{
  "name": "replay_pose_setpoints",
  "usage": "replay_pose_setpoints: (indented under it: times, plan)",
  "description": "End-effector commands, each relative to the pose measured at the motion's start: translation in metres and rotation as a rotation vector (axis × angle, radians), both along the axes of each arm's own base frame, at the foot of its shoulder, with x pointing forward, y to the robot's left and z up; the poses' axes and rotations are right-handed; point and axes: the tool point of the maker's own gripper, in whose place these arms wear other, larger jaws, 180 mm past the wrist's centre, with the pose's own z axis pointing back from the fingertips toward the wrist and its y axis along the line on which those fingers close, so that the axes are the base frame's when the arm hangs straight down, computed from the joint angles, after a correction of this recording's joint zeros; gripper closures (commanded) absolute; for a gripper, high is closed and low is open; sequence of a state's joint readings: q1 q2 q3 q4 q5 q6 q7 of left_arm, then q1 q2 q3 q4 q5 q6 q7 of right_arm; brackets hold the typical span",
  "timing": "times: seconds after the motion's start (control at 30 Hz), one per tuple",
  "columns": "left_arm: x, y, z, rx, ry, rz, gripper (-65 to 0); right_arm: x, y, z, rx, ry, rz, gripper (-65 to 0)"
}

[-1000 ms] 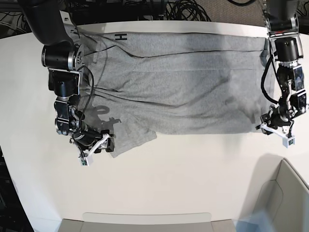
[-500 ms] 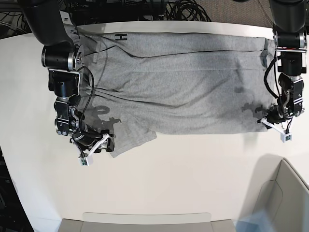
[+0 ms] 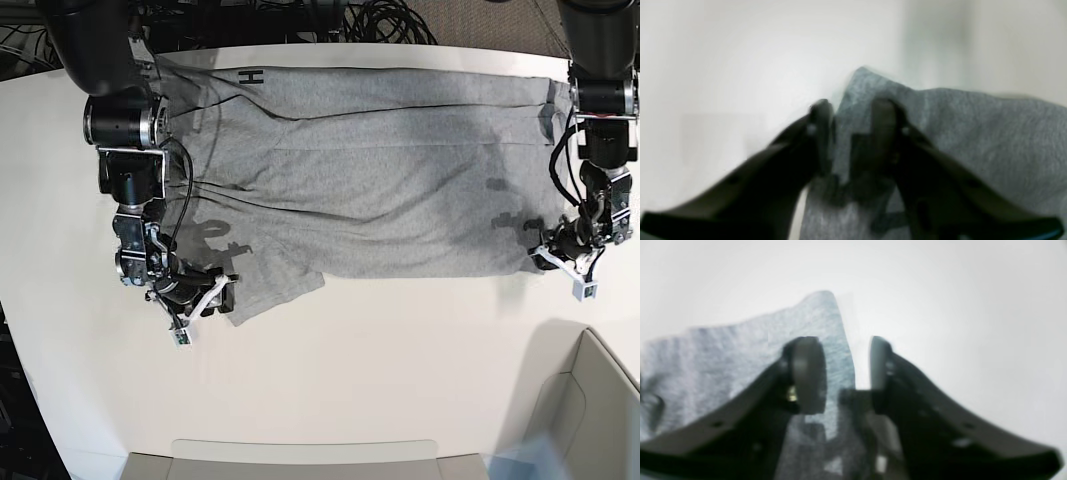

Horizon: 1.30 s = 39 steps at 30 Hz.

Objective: Fold the T-shirt properly
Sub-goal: 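Move the left gripper to the hem corner and grasp it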

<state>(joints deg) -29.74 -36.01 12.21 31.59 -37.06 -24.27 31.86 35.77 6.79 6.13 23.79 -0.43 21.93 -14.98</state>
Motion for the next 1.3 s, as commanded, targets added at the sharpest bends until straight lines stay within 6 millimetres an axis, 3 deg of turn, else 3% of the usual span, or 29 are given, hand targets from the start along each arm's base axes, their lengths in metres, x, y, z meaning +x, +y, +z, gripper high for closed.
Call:
replay_pose_setpoints:
  times: [0.0,0.07,0.13,0.3,0.53,0.63,1.1,1.17,1.27]
  plan:
    - [-0.003,-0.004,-0.003,0.004,0.039,-0.027,-7.8,-0.030,0.003,-0.030,-0.086,0.152,0.067,-15.1]
    - [-0.003,-0.004,-0.003,0.005,0.039,-0.028,0.0,-0.029,0.006,-0.029,-0.090,0.147,0.075,-6.9]
    - [-0.002,-0.004,-0.002,0.005,0.037,-0.029,0.0,-0.027,0.006,-0.028,-0.092,0.144,0.075,0.0]
    - [0.003,-0.003,0.003,0.000,0.020,-0.022,0.0,-0.010,0.006,-0.010,-0.092,0.101,0.073,0.0]
    - [0.011,0.021,0.026,-0.081,-0.080,0.118,0.0,0.016,0.011,0.028,-0.105,-0.017,0.086,0.0]
    - [0.011,0.023,0.028,-0.079,-0.083,0.121,0.0,0.020,0.010,0.037,-0.126,-0.020,0.093,0.0]
    - [0.012,0.025,0.031,-0.083,-0.093,0.128,0.0,0.028,0.031,0.125,-0.115,-0.199,0.133,0.0]
    - [0.018,0.023,0.039,-0.071,-0.118,0.107,0.0,0.027,0.033,0.139,-0.125,-0.234,0.139,0.0]
    - [0.028,0.025,0.071,-0.019,-0.168,0.048,0.0,0.020,0.033,0.153,-0.151,-0.265,0.147,0.0]
